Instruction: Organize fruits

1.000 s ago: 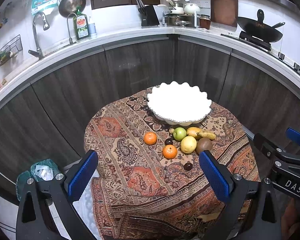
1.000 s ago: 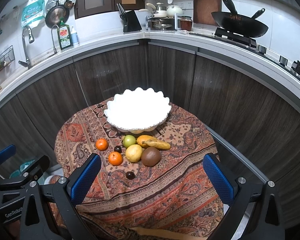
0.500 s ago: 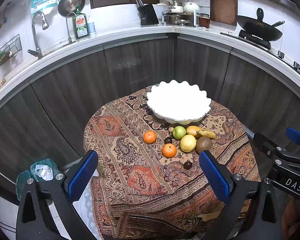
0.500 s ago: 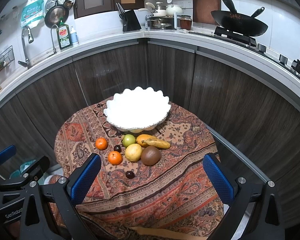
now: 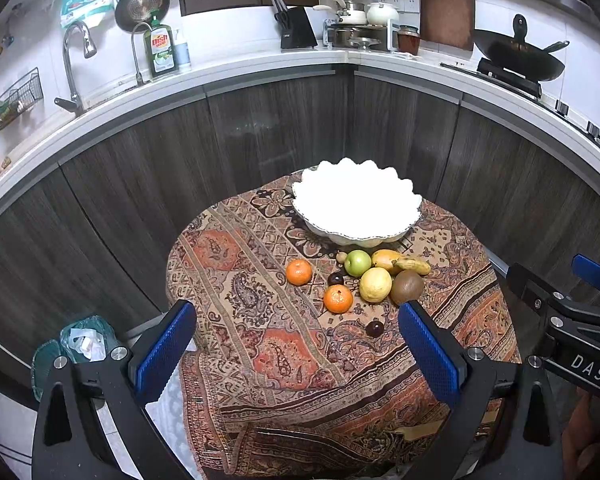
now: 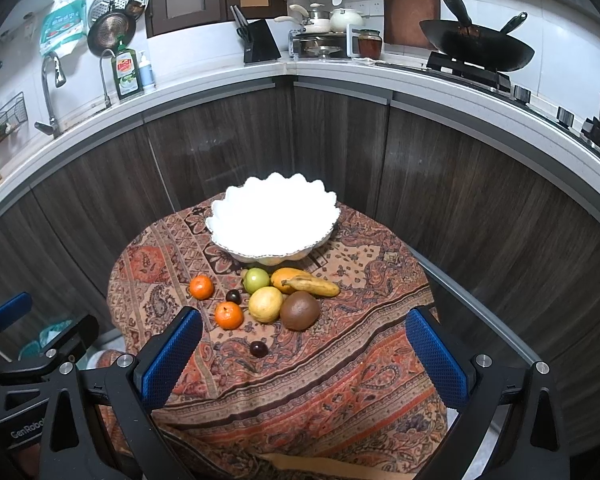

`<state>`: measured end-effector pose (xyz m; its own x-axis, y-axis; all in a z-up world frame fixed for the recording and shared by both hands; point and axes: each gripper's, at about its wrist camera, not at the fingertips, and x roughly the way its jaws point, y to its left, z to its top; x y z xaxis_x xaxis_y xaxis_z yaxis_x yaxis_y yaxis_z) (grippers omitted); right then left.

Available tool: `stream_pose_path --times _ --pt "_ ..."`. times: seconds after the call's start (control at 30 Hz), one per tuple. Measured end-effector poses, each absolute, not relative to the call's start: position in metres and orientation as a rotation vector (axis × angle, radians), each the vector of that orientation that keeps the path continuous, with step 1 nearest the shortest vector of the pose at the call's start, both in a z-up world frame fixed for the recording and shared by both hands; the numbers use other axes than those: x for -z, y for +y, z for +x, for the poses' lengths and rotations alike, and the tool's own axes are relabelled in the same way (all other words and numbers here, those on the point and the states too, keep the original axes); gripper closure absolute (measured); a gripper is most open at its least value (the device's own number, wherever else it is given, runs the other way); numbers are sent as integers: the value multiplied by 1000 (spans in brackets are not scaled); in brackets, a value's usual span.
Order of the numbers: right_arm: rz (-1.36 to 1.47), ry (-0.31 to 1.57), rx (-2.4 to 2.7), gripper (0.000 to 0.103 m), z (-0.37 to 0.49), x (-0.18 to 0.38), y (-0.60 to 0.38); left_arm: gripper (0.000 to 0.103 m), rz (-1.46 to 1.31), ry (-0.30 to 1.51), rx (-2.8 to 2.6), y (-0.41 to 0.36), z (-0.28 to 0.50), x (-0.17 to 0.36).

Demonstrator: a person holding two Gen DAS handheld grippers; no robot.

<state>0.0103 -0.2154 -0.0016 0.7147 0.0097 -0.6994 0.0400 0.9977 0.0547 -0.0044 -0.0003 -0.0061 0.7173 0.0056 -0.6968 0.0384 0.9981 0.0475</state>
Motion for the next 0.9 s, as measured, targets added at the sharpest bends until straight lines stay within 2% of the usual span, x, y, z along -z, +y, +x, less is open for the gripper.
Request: stream_pose_path --times 0.9 --pt "77 828 35 0 31 34 -221 0 81 835 16 -11 18 35"
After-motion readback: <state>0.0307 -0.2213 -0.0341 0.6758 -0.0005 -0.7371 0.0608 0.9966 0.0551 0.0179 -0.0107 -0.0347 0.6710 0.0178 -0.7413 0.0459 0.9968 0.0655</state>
